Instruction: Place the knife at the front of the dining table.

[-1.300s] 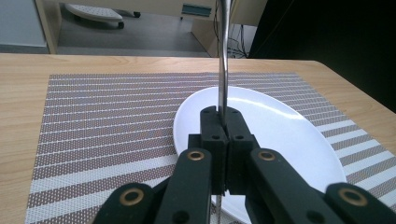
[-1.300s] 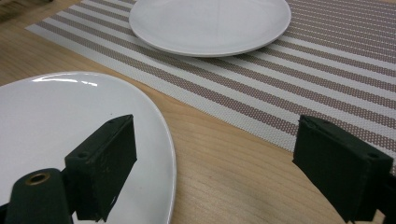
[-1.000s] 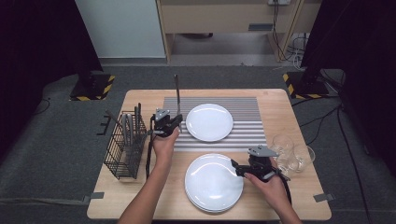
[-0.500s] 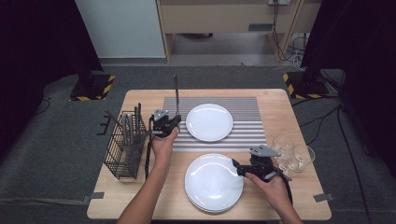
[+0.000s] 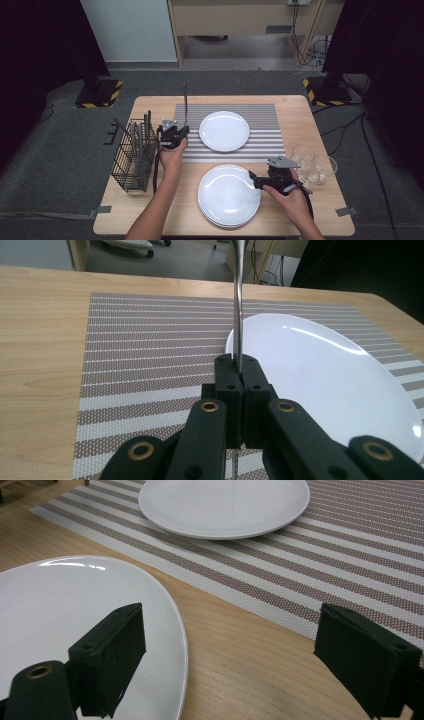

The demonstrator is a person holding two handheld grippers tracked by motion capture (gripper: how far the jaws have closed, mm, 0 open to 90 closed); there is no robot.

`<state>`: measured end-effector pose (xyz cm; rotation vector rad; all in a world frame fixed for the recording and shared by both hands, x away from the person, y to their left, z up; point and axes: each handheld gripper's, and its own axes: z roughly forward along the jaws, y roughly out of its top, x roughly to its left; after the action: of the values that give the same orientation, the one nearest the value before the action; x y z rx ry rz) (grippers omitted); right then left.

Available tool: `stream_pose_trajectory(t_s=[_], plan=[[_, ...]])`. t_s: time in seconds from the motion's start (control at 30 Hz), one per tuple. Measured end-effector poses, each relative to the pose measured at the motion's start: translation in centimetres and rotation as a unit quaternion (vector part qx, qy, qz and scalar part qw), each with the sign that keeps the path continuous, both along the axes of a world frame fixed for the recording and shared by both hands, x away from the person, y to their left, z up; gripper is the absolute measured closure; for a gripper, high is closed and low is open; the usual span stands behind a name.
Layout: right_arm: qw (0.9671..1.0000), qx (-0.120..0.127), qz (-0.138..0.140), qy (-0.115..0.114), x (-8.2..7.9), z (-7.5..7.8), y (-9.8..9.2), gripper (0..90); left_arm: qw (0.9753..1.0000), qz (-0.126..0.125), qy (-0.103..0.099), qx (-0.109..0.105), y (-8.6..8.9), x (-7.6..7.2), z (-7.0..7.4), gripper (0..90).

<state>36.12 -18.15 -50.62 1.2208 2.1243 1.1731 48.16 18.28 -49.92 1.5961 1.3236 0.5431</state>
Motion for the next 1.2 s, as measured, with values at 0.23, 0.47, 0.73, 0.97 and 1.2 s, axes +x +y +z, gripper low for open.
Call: stream_pose_trajectory(t_s=[0.23, 0.47, 0.73, 0.97, 1.2], plan=[[1.0, 0.001, -0.001, 0.003, -0.1, -0.1, 0.0, 13.3, 0.9999, 0.005, 0.011, 0.004, 0.3, 0.2, -0.6, 89.0], [1.0, 0.002, -0.001, 0.002, -0.1, 0.0, -0.1, 13.3, 0.9998, 0.009, 0.018, 0.008, 0.4, 0.5, -1.2, 89.0], [1.0, 0.004, -0.003, 0.003, -0.1, 0.0, -0.3, 13.2, 0.9992, 0.023, 0.032, 0.009, 1.0, 0.9, -1.9, 89.0], [1.0, 0.003, 0.0, 0.005, -0.3, -0.1, 0.0, 13.3, 0.999, 0.021, 0.036, 0.018, 0.9, 1.1, -2.3, 89.0], [1.0, -0.003, 0.002, 0.007, -0.3, -0.4, 0.0, 13.3, 0.9986, 0.023, 0.042, 0.021, 1.1, 1.3, -2.6, 88.9]])
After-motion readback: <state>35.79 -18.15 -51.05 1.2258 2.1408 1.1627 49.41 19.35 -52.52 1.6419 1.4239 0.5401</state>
